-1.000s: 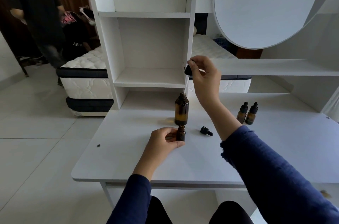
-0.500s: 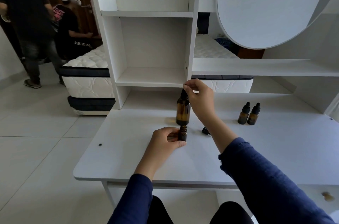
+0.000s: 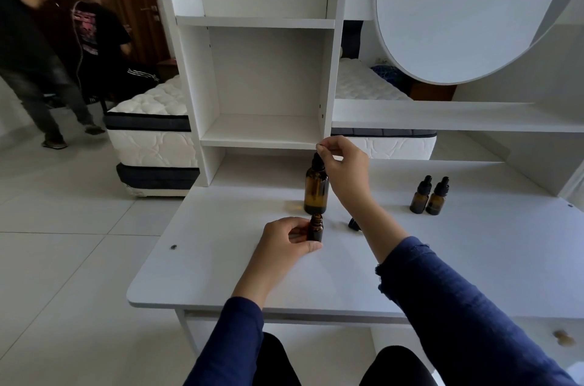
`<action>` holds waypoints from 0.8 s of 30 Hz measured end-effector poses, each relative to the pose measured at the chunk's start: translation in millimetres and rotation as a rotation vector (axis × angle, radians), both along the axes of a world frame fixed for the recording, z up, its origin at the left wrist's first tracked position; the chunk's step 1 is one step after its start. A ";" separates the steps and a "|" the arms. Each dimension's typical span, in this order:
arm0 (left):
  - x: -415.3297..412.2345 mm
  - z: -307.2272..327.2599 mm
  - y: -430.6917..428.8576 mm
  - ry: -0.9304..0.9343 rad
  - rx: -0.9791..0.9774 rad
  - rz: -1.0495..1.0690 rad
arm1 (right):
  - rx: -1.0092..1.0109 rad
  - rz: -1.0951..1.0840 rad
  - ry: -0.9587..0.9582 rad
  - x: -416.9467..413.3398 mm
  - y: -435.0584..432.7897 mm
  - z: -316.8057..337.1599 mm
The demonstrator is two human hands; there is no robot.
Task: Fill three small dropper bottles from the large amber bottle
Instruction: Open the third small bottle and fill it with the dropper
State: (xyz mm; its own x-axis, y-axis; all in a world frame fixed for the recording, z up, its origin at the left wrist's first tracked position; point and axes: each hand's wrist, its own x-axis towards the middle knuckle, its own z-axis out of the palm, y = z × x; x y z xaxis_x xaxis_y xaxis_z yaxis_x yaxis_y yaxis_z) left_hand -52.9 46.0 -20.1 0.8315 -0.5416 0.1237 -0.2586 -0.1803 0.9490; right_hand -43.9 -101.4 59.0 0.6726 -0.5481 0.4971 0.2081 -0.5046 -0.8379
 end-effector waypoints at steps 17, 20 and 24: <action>2.1 -1.1 -0.9 -0.040 0.012 -0.002 | -0.027 -0.016 -0.207 -1.9 4.9 45.3; 3.3 -1.9 -0.9 -0.034 -0.003 -0.007 | -0.035 -0.002 -0.263 -5.7 7.9 55.2; 4.2 -2.6 -1.0 -0.049 -0.004 -0.013 | -0.066 0.015 -0.339 -15.0 11.9 63.1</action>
